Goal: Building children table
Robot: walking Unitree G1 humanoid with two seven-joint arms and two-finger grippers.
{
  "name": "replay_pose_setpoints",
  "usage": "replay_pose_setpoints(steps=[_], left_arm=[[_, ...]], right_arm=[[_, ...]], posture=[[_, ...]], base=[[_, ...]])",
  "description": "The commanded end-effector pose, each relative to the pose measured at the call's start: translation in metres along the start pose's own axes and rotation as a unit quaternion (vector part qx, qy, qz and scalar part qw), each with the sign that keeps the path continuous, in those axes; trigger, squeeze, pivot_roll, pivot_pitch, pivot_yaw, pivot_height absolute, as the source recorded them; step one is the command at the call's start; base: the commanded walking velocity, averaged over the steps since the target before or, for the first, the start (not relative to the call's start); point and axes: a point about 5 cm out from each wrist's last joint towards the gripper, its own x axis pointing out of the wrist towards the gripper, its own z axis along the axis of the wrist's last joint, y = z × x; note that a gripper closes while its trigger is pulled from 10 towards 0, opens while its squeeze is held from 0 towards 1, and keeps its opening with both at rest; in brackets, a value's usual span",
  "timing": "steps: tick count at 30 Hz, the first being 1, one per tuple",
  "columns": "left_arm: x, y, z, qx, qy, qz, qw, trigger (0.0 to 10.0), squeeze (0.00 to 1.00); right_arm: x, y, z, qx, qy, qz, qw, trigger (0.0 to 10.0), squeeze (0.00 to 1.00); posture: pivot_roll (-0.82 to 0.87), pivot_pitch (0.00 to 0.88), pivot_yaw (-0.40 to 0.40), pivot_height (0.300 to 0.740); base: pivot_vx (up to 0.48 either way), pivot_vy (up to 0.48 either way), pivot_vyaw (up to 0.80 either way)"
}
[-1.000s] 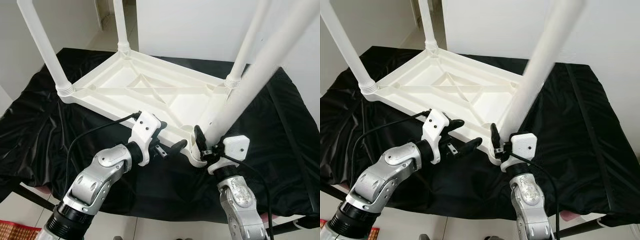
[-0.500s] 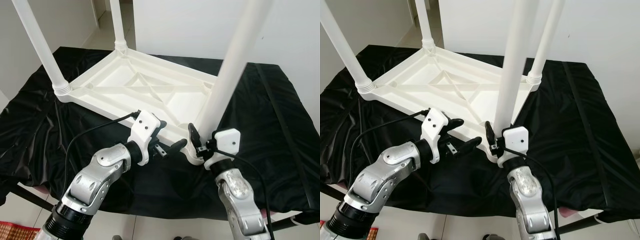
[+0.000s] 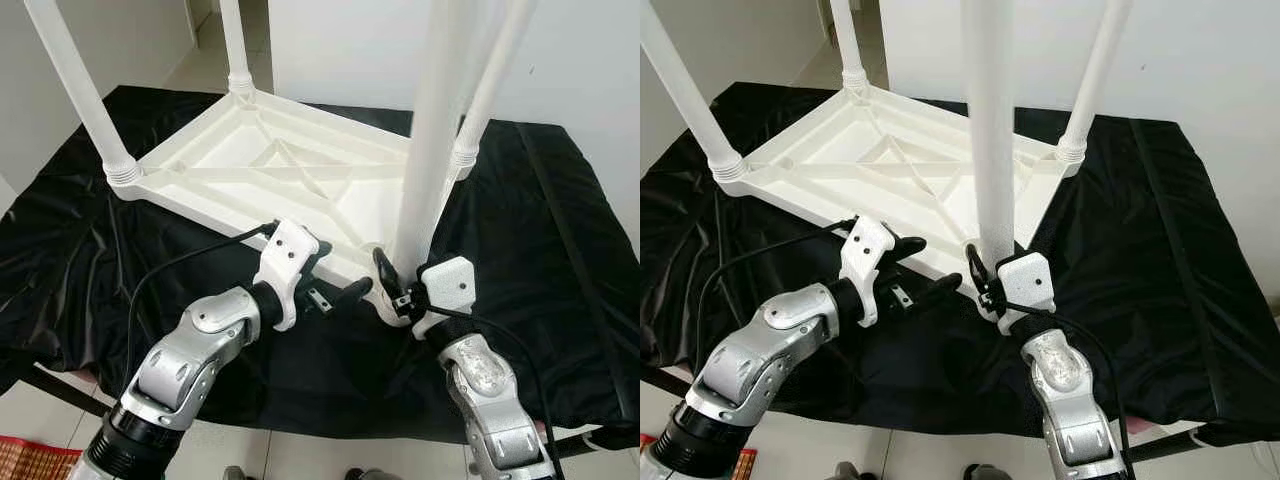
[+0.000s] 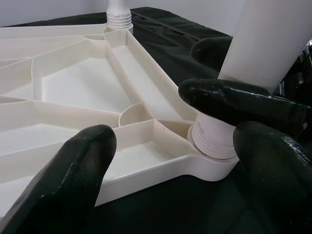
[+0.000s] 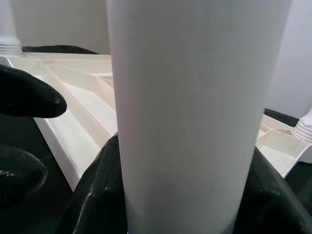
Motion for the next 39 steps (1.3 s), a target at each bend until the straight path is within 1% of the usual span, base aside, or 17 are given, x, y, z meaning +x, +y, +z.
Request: replay_pose_setpoints(steps=[1,2,3,4,6,7,10,12,14,16,23,30,35,36,38,39], left_arm=[[-0.002,-0.004,0.001,-0.002,-0.002,-0.018,1.000,10.0,0.00],[-0.002,-0.004,0.001,-0.002,-0.002,-0.019,1.000,10.0,0.00],[-0.002,-0.004,0.001,-0.001,-0.002,-0.019,1.000,10.0,0.00],[-0.002,-0.004,0.001,-0.001,-0.002,-0.019,1.000,10.0,0.00],[-0.002,-0.004,0.002,-0.001,-0.002,-0.019,1.000,10.0,0.00],[-0.002,-0.004,0.002,-0.001,-0.002,-0.019,1.000,10.0,0.00],[-0.002,-0.004,0.002,-0.001,-0.002,-0.019,1.000,10.0,0.00],[-0.002,-0.004,0.001,0.000,-0.001,-0.019,1.000,10.0,0.00],[-0.002,-0.004,0.001,0.000,-0.001,-0.019,1.000,10.0,0.00],[-0.002,-0.004,0.002,0.001,-0.001,-0.019,1.000,10.0,0.00],[-0.002,-0.004,0.002,0.002,-0.001,-0.020,1.000,10.0,0.00],[-0.003,-0.004,0.002,0.002,-0.001,-0.018,1.000,10.0,0.00],[-0.004,-0.004,0.003,0.002,-0.001,-0.017,1.000,10.0,0.00],[-0.004,-0.003,0.003,0.002,-0.001,-0.016,1.000,10.0,0.00],[-0.004,-0.003,0.003,0.002,-0.001,-0.016,1.000,10.0,0.00],[-0.004,-0.003,0.003,0.001,-0.001,-0.015,1.000,10.0,0.00]], right_arm=[[-0.010,0.004,-0.030,0.005,0.086,0.011,0.996,10.0,0.00],[-0.010,0.002,-0.030,0.027,0.086,0.001,0.996,10.0,0.00],[-0.010,0.000,-0.031,0.058,0.086,-0.016,0.995,10.0,0.00],[-0.010,0.000,-0.031,0.058,0.086,-0.016,0.995,10.0,0.00],[-0.010,-0.006,-0.033,0.113,0.088,-0.053,0.988,10.0,0.00],[-0.011,-0.009,-0.034,0.129,0.089,-0.067,0.985,10.0,0.00],[-0.011,-0.010,-0.035,0.136,0.090,-0.075,0.984,10.0,0.00],[-0.014,-0.014,-0.039,0.151,0.095,-0.099,0.979,10.0,0.00],[-0.014,-0.014,-0.039,0.151,0.095,-0.099,0.979,10.0,0.00],[-0.017,-0.015,-0.043,0.161,0.099,-0.114,0.975,10.0,0.00],[-0.018,-0.010,-0.044,0.154,0.103,-0.106,0.977,10.0,0.00],[-0.019,-0.002,-0.042,0.113,0.098,-0.081,0.985,10.0,0.00],[-0.021,0.001,-0.042,0.104,0.093,-0.075,0.987,10.0,0.00],[-0.022,0.003,-0.041,0.093,0.092,-0.070,0.989,10.0,0.00],[-0.022,0.003,-0.041,0.093,0.092,-0.070,0.989,10.0,0.00],[-0.023,0.005,-0.042,0.077,0.093,-0.061,0.991,10.0,0.00]], posture=[[0.00,0.147,0.045,0.740],[0.00,0.147,0.045,0.740],[0.00,0.148,0.045,0.740],[0.00,0.148,0.045,0.740],[0.00,0.148,0.045,0.740],[0.00,0.148,0.045,0.740],[0.00,0.148,0.045,0.740],[0.00,0.147,0.045,0.740],[0.00,0.147,0.045,0.740],[0.00,0.145,0.044,0.740],[0.00,0.143,0.045,0.740],[0.01,0.141,0.040,0.740],[0.01,0.143,0.039,0.740],[0.01,0.144,0.040,0.740],[0.01,0.144,0.040,0.740],[0.00,0.146,0.044,0.740]], base=[[0.000,0.000,0.00],[0.000,0.000,0.00],[0.000,0.000,0.00],[0.000,0.000,0.00],[0.000,0.000,0.00],[0.000,0.000,0.00],[0.000,0.000,0.00],[0.000,0.000,0.00],[0.000,0.000,0.00],[0.000,0.000,0.00],[0.000,0.000,0.00],[0.000,0.000,0.00],[0.000,0.000,0.00],[0.000,0.000,0.00],[0.000,0.000,0.00],[0.000,0.000,0.00]])
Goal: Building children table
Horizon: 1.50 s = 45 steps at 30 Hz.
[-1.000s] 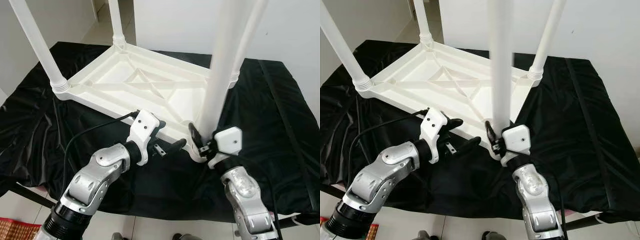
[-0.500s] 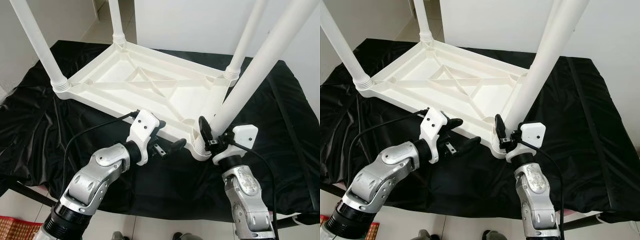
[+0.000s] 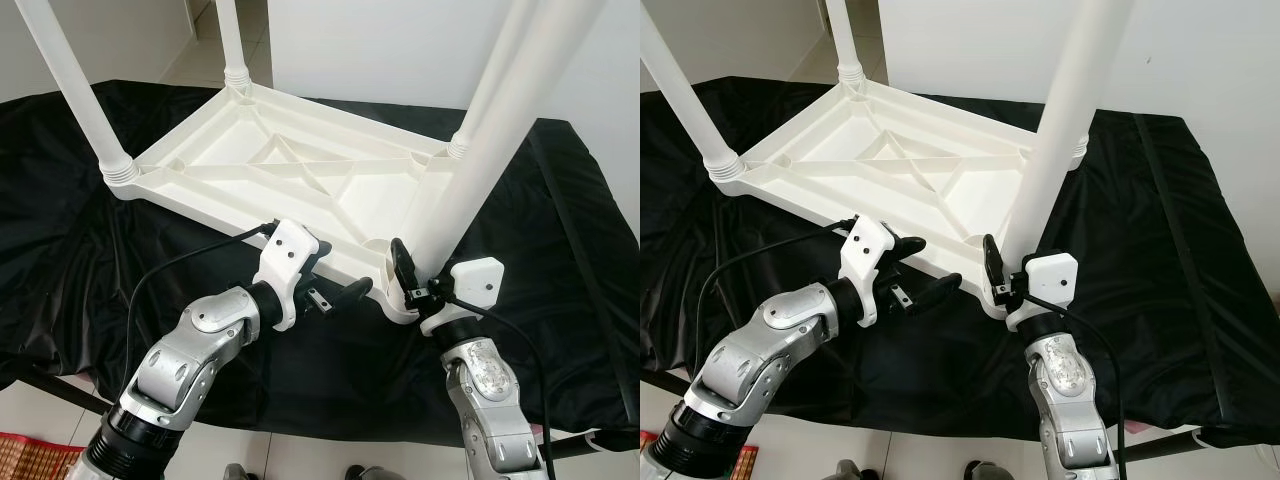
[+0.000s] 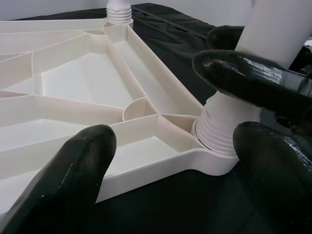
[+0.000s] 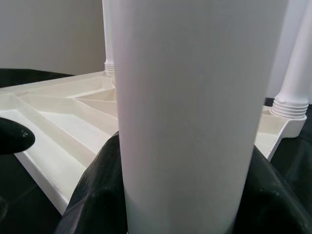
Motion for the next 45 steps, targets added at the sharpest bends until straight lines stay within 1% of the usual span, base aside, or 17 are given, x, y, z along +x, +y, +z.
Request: replay_pose_setpoints(steps=[1,6,9,12,16,17,19,20,25,29,30,31,34,36,41,42,45], left_arm=[[-0.003,-0.004,0.002,0.000,-0.001,-0.017,1.000,10.0,0.00],[-0.003,-0.004,0.001,0.000,-0.001,-0.018,1.000,10.0,0.00],[-0.003,-0.004,0.001,0.000,-0.001,-0.017,1.000,10.0,0.00],[-0.003,-0.003,0.001,0.001,-0.001,-0.016,1.000,10.0,0.00],[-0.003,-0.003,0.001,0.000,-0.001,-0.015,1.000,10.0,0.00],[-0.003,-0.003,0.001,0.000,-0.002,-0.015,1.000,10.0,0.00],[-0.003,-0.003,0.001,0.000,-0.002,-0.015,1.000,10.0,0.00],[-0.003,-0.003,0.002,0.002,-0.002,-0.016,1.000,10.0,0.00],[-0.002,-0.003,0.002,0.003,-0.002,-0.016,1.000,10.0,0.00],[-0.002,-0.003,0.002,0.003,-0.001,-0.017,1.000,10.0,0.00],[-0.002,-0.003,0.002,0.002,-0.001,-0.018,1.000,10.0,0.00],[-0.002,-0.003,0.002,0.002,-0.001,-0.018,1.000,10.0,0.00],[-0.003,-0.003,0.003,0.002,-0.001,-0.020,1.000,10.0,0.00],[-0.003,-0.003,0.003,0.002,-0.001,-0.020,1.000,10.0,0.00],[-0.003,-0.003,0.003,0.000,-0.003,-0.018,1.000,10.0,0.00],[-0.003,-0.002,0.003,-0.001,-0.004,-0.017,1.000,10.0,0.00],[-0.003,-0.002,0.003,-0.003,-0.005,-0.017,1.000,10.0,0.00]], right_arm=[[-0.018,0.001,-0.040,-0.005,0.110,-0.001,0.994,10.0,0.00],[-0.017,0.003,-0.038,-0.029,0.099,0.023,0.994,10.0,0.00],[-0.017,0.004,-0.037,-0.028,0.093,0.026,0.995,10.0,0.00],[-0.021,0.004,-0.035,-0.003,0.075,0.024,0.997,10.0,0.00],[-0.024,0.003,-0.036,0.004,0.075,0.016,0.997,10.0,0.00],[-0.025,-0.001,-0.037,0.015,0.079,0.003,0.997,10.0,0.00],[-0.025,-0.001,-0.037,0.015,0.079,0.003,0.997,10.0,0.00],[-0.025,-0.007,-0.040,0.035,0.089,-0.019,0.995,10.0,0.00],[-0.024,-0.009,-0.041,0.044,0.095,-0.027,0.994,10.0,0.00],[-0.019,-0.013,-0.042,0.046,0.114,-0.035,0.992,10.0,0.00],[-0.013,-0.014,-0.041,0.039,0.121,-0.021,0.992,10.0,0.00],[-0.013,-0.014,-0.041,0.039,0.121,-0.021,0.992,10.0,0.00],[-0.001,-0.014,-0.037,0.026,0.129,0.007,0.991,10.0,0.00],[-0.001,-0.014,-0.037,0.026,0.129,0.007,0.991,10.0,0.00],[0.002,-0.010,-0.034,0.009,0.117,0.026,0.993,10.0,0.00],[0.002,-0.009,-0.031,0.013,0.102,0.024,0.994,10.0,0.00],[0.001,-0.010,-0.028,0.028,0.088,0.018,0.996,10.0,0.00]], posture=[[0.00,0.146,0.044,0.740],[0.00,0.146,0.044,0.740],[0.00,0.146,0.044,0.740],[0.00,0.146,0.044,0.740],[0.00,0.146,0.044,0.740],[0.00,0.146,0.044,0.740],[0.00,0.146,0.044,0.740],[0.00,0.146,0.044,0.740],[0.00,0.146,0.044,0.740],[0.00,0.146,0.044,0.740],[0.00,0.146,0.048,0.740],[0.00,0.146,0.048,0.740],[0.00,0.148,0.046,0.740],[0.00,0.148,0.046,0.740],[0.01,0.146,0.034,0.740],[0.01,0.146,0.034,0.740],[0.01,0.145,0.029,0.740]], base=[[0.000,0.000,0.00],[0.000,0.000,0.00],[0.000,0.000,0.00],[0.000,0.000,0.00],[0.000,0.000,0.00],[0.000,0.000,0.00],[0.000,0.000,0.00],[0.000,0.000,0.00],[0.000,0.000,0.00],[0.000,0.000,0.00],[0.000,0.000,0.00],[0.000,0.000,0.00],[0.000,0.000,0.00],[0.000,0.000,0.00],[0.000,0.000,0.00],[0.000,0.000,0.00],[0.000,0.000,0.00]])
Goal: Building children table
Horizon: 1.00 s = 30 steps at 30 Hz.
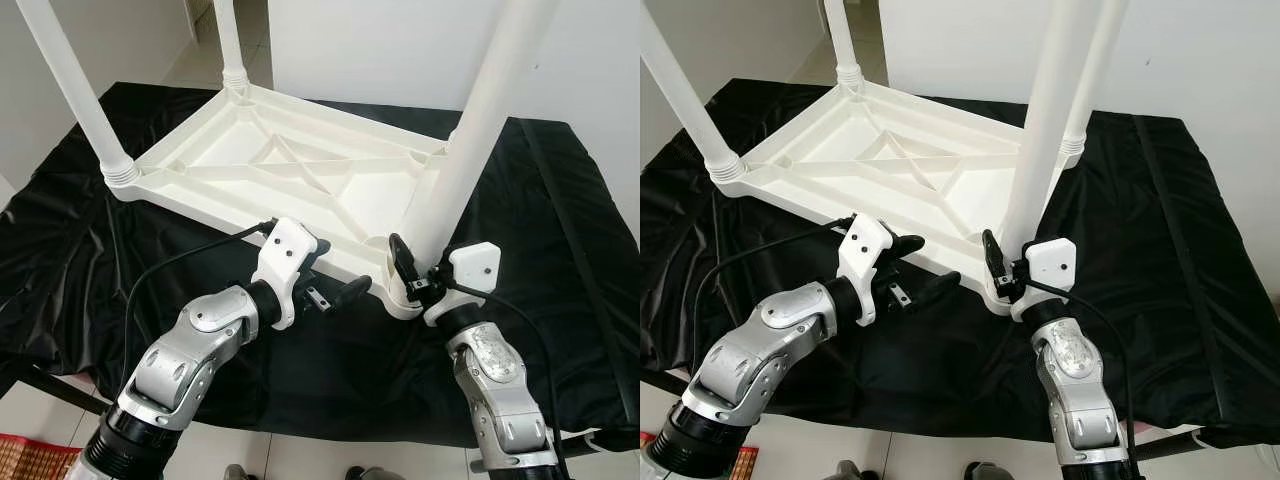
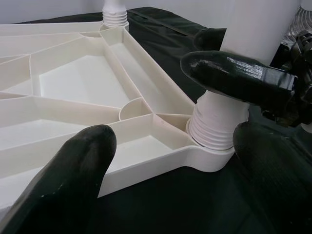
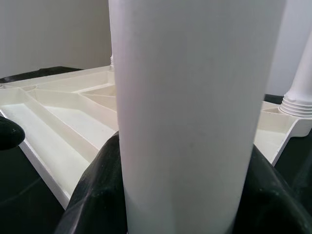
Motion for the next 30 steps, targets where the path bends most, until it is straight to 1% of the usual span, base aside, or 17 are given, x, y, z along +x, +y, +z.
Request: replay_pose_setpoints(steps=[1,2,3,5,7,8,9,10,13,14,15,17,20,26,28,29,30], left_arm=[[-0.002,-0.002,0.002,0.000,-0.001,-0.016,1.000,10.0,0.00],[-0.002,0.000,0.003,-0.005,-0.004,-0.015,1.000,10.0,0.00],[-0.002,0.000,0.003,-0.005,-0.004,-0.015,1.000,10.0,0.00],[-0.002,0.003,0.007,-0.009,-0.010,-0.017,1.000,10.0,0.00],[-0.002,0.004,0.008,-0.009,-0.012,-0.018,1.000,10.0,0.00],[-0.001,0.005,0.010,-0.012,-0.016,-0.021,1.000,10.0,0.61],[0.000,0.007,0.014,-0.016,-0.024,-0.030,0.999,10.0,1.00],[0.000,0.007,0.014,-0.016,-0.024,-0.030,0.999,10.0,1.00],[0.006,0.006,0.027,0.006,-0.038,-0.070,0.997,10.0,1.00],[0.006,0.006,0.027,0.006,-0.038,-0.070,0.997,10.0,1.00],[0.009,0.005,0.032,0.013,-0.046,-0.082,0.996,10.0,0.00],[0.014,0.005,0.041,0.008,-0.061,-0.098,0.993,10.0,0.00],[0.022,-0.001,0.055,-0.001,-0.089,-0.127,0.988,10.0,0.00],[0.028,-0.009,0.065,-0.018,-0.112,-0.153,0.982,10.0,0.00],[0.032,-0.013,0.072,-0.043,-0.130,-0.177,0.975,10.0,0.00],[0.032,-0.013,0.072,-0.043,-0.130,-0.177,0.975,10.0,0.00],[0.033,-0.015,0.075,-0.051,-0.136,-0.187,0.971,10.0,0.00]], right_arm=[[-0.011,-0.001,-0.027,0.030,0.069,-0.011,0.997,10.0,0.00],[-0.011,-0.004,-0.021,0.050,0.055,-0.014,0.997,10.0,0.00],[-0.011,-0.004,-0.021,0.050,0.055,-0.014,0.997,10.0,0.00],[-0.010,-0.006,-0.010,0.066,0.043,-0.004,0.997,10.0,0.00],[-0.009,-0.007,-0.007,0.067,0.043,0.002,0.997,10.0,0.00],[-0.008,-0.007,-0.003,0.062,0.044,0.021,0.997,10.0,0.00],[-0.007,-0.007,0.001,0.053,0.046,0.043,0.997,10.0,0.00],[-0.007,-0.007,0.001,0.053,0.046,0.043,0.997,10.0,0.00],[-0.004,-0.008,0.009,0.036,0.057,0.108,0.992,10.0,0.00],[-0.004,-0.008,0.009,0.036,0.057,0.108,0.992,10.0,0.00],[-0.003,-0.009,0.011,0.033,0.059,0.126,0.990,10.0,0.00],[-0.002,-0.009,0.016,0.025,0.059,0.155,0.986,10.0,0.00],[-0.002,-0.005,0.018,0.012,0.061,0.192,0.979,10.0,0.00],[-0.005,0.001,0.020,0.008,0.067,0.232,0.970,10.0,0.00],[-0.005,0.003,0.024,0.010,0.071,0.263,0.962,10.0,0.00],[-0.005,0.003,0.024,0.010,0.071,0.263,0.962,10.0,0.00],[-0.005,0.004,0.025,0.010,0.072,0.272,0.960,10.0,0.00]], posture=[[0.01,0.145,0.029,0.740],[0.01,0.145,0.029,0.740],[0.01,0.145,0.029,0.740],[0.01,0.145,0.029,0.740],[0.01,0.145,0.029,0.740],[0.00,0.140,0.015,0.740],[0.00,0.140,0.015,0.740],[0.00,0.140,0.015,0.740],[0.00,0.132,0.000,0.740],[0.00,0.132,0.000,0.740],[0.00,0.126,-0.008,0.740],[0.00,0.126,-0.008,0.740],[0.00,0.118,-0.017,0.740],[0.00,0.108,-0.027,0.740],[-0.01,0.105,-0.029,0.740],[-0.01,0.105,-0.029,0.740],[-0.01,0.105,-0.029,0.740]], base=[[0.000,0.000,0.00],[0.000,0.000,0.00],[0.000,0.000,0.00],[0.000,0.000,0.00],[0.000,0.000,0.00],[0.000,0.000,0.00],[0.000,0.000,0.00],[0.000,0.000,0.00],[0.000,0.000,0.00],[0.000,0.000,0.00],[0.000,0.000,0.00],[0.000,0.000,0.00],[0.000,0.000,0.00],[0.000,0.000,0.00],[0.000,0.000,0.00],[0.000,0.000,0.00],[0.000,0.000,0.00]])
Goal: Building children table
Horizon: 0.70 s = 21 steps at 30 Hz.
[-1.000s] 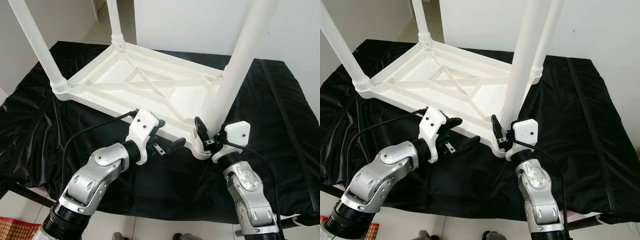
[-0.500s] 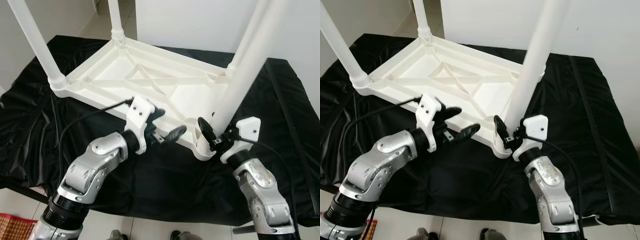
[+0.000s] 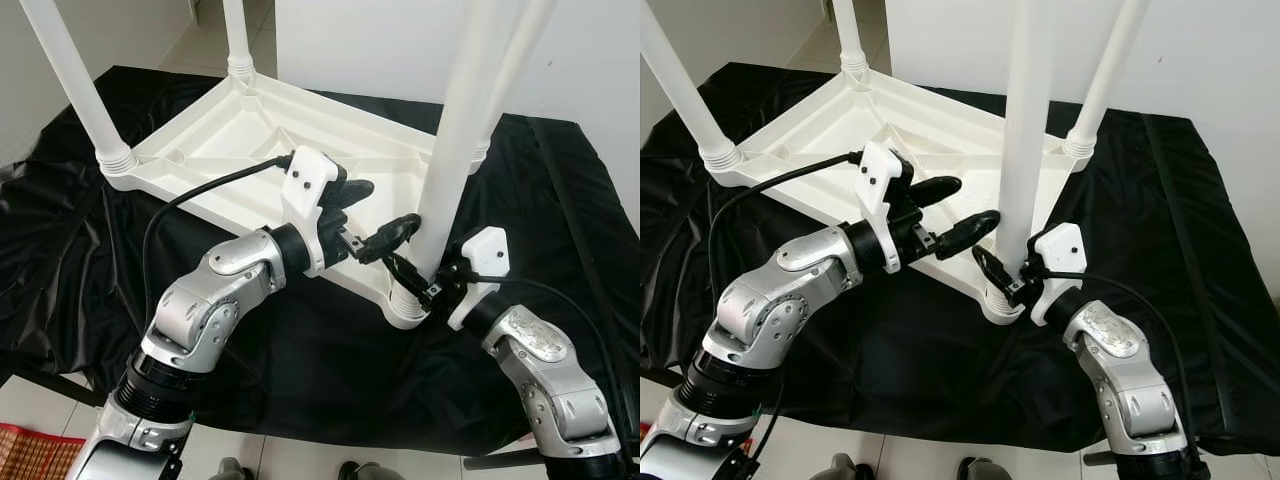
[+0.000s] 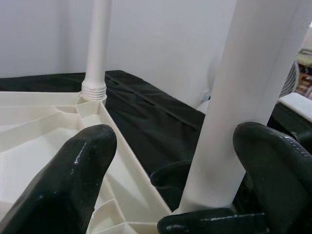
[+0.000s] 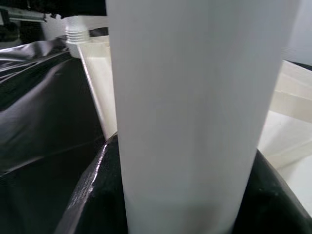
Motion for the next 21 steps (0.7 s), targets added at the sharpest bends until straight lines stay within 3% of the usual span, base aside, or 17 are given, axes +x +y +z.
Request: replay_pose_setpoints(steps=[1,6,11,14,21], left_arm=[[0.009,-0.017,0.011,-0.011,-0.026,-0.117,0.993,10.0,0.00],[0.009,-0.024,0.013,-0.016,-0.023,-0.164,0.986,10.0,0.00],[0.008,-0.026,0.011,-0.018,-0.017,-0.174,0.984,10.0,0.00],[0.001,-0.029,0.005,-0.019,0.001,-0.189,0.982,10.0,0.00],[-0.001,-0.029,0.002,-0.023,0.010,-0.187,0.982,10.0,0.00]], right_arm=[[0.003,0.015,-0.003,0.012,0.014,0.066,0.998,10.0,0.00],[0.005,0.006,0.000,0.002,0.017,0.058,0.998,10.0,0.00],[0.006,-0.002,-0.001,-0.001,0.020,0.035,0.999,10.0,0.00],[0.007,-0.015,0.001,0.020,0.006,-0.014,1.000,10.0,0.00],[0.006,-0.017,0.002,0.027,0.003,-0.015,1.000,10.0,0.00]], posture=[[-0.02,0.105,-0.029,0.740],[-0.02,0.106,-0.029,0.740],[-0.03,0.110,-0.024,0.740],[-0.03,0.112,-0.021,0.740],[-0.02,0.115,-0.019,0.740]], base=[[0.000,0.000,0.00],[0.000,0.000,0.00],[0.000,0.000,0.00],[0.000,0.000,0.00],[0.000,0.000,0.00]])
